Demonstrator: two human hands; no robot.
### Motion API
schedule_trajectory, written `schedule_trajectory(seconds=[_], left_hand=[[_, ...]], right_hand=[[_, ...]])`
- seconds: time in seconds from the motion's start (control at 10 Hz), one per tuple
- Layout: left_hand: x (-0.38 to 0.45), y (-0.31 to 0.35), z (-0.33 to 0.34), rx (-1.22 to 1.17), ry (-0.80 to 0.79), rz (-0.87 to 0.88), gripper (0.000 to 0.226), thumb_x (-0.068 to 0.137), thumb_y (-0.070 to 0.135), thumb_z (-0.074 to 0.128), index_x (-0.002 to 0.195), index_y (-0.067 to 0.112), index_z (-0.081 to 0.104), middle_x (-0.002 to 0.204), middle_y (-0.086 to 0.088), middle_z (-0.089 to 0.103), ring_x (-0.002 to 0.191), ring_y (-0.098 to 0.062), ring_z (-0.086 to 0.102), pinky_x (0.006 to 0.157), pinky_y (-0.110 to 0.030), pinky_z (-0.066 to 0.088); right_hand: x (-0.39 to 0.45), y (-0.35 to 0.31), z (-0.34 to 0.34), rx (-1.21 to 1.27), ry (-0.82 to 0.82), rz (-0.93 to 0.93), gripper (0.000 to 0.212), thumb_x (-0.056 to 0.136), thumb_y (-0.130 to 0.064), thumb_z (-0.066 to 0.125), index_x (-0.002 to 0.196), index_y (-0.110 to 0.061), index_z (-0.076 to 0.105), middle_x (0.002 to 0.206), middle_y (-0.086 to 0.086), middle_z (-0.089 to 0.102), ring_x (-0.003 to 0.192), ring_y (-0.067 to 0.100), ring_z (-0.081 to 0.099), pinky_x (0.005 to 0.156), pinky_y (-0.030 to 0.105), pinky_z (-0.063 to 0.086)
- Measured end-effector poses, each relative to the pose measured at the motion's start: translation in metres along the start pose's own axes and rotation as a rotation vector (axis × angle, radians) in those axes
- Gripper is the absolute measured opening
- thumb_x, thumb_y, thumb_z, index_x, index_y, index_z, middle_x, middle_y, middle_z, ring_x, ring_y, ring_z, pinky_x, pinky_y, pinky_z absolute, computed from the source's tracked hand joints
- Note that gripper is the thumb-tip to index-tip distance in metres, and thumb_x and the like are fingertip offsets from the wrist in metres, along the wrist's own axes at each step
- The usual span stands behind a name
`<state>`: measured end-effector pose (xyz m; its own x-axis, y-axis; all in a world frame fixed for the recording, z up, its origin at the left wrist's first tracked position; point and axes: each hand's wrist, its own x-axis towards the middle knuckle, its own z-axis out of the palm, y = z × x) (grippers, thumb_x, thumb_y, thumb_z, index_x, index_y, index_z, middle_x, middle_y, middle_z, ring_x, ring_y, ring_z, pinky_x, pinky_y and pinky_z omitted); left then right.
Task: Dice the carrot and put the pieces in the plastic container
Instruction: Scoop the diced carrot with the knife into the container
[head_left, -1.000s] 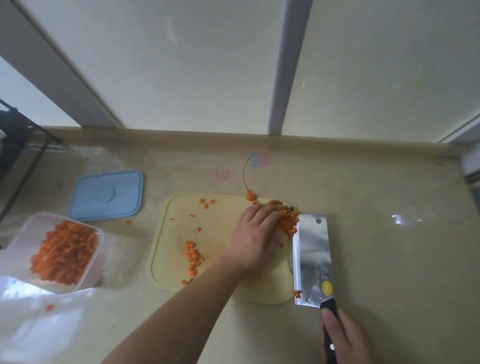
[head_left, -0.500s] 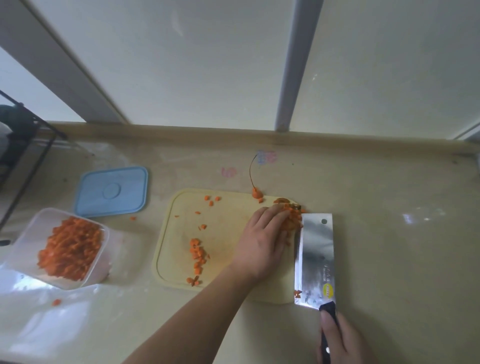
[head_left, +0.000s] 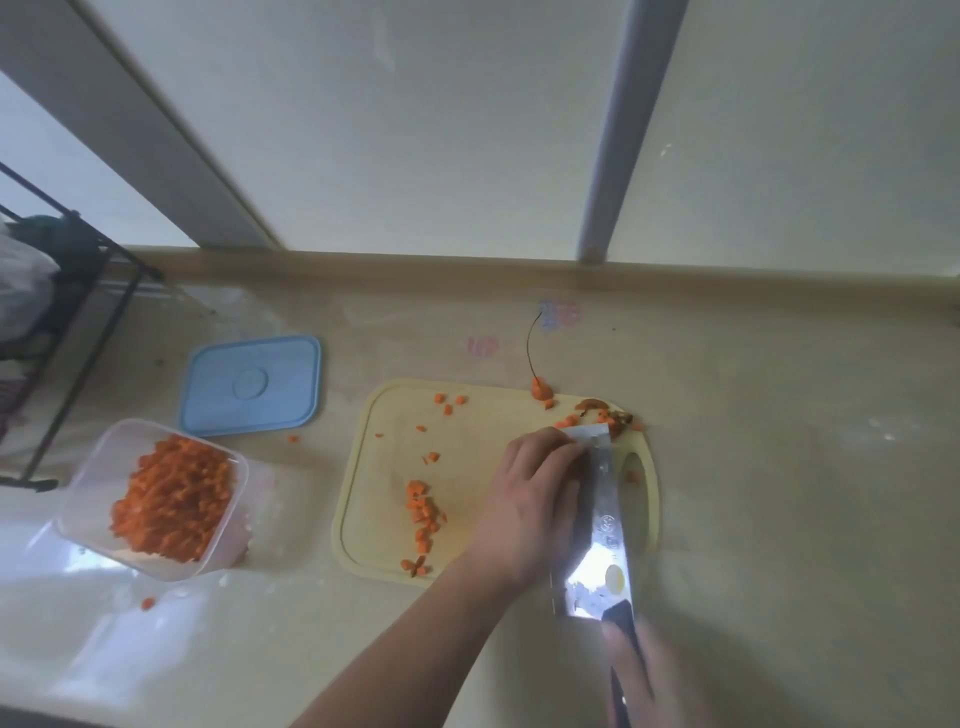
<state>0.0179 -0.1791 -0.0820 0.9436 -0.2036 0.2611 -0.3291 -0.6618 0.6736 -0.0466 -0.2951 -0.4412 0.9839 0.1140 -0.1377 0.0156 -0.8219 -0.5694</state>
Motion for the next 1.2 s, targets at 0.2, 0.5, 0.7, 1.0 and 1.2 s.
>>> schedule_trajectory(seconds=[0.2,0.5,0.7,1.0,1.2], left_hand=[[-0.017,-0.018,-0.034,0.153,0.079,0.103,0.027,0.092,0.012,0.052,0.109,0.001,0.071,0.115,-0.006,0.063,0.102,-0.025,0.053,0.097,-0.031,0.045],[0.017,-0.091,-0.095,0.292,-0.123,-0.035,0.059,0.102,0.047,0.043,0.144,0.007,0.054,0.152,-0.01,0.049,0.143,-0.027,0.037,0.122,-0.028,0.019],[0.009,-0.115,-0.098,0.202,-0.342,-0.032,0.06,0.107,0.046,0.031,0.146,0.005,0.051,0.155,-0.01,0.045,0.15,-0.025,0.031,0.124,-0.022,0.012],[-0.056,-0.065,-0.075,-0.092,-0.015,-0.248,0.045,0.106,0.031,0.038,0.142,0.01,0.055,0.147,0.006,0.046,0.142,-0.008,0.038,0.119,-0.027,0.029],[-0.047,-0.039,-0.059,-0.263,0.058,-0.424,0.055,0.106,0.041,0.034,0.151,0.011,0.043,0.159,0.004,0.034,0.149,-0.004,0.026,0.122,-0.023,0.022]], right_hand=[[-0.096,-0.193,-0.284,0.207,-0.155,0.248,0.038,0.082,-0.084,0.021,0.077,-0.061,0.05,0.048,-0.029,0.052,0.048,-0.016,0.052,0.044,0.0,0.037],[-0.084,-0.202,-0.283,0.18,-0.293,0.21,0.071,0.056,-0.1,0.005,0.094,-0.056,0.045,0.074,-0.018,0.061,0.063,0.002,0.058,0.059,0.016,0.046],[-0.081,-0.224,-0.292,-0.06,-0.031,0.119,0.055,0.095,-0.068,0.011,0.075,-0.034,0.049,0.05,-0.009,0.043,0.056,0.009,0.051,0.057,0.024,0.033],[-0.079,-0.231,-0.272,-0.287,-0.012,-0.001,0.075,0.1,-0.055,0.014,0.08,-0.008,0.069,0.064,0.013,0.066,0.066,0.026,0.069,0.075,0.033,0.035],[-0.071,-0.252,-0.263,-0.383,0.045,-0.098,0.082,0.101,-0.052,0.012,0.078,-0.003,0.073,0.073,0.021,0.07,0.064,0.034,0.07,0.075,0.034,0.038]])
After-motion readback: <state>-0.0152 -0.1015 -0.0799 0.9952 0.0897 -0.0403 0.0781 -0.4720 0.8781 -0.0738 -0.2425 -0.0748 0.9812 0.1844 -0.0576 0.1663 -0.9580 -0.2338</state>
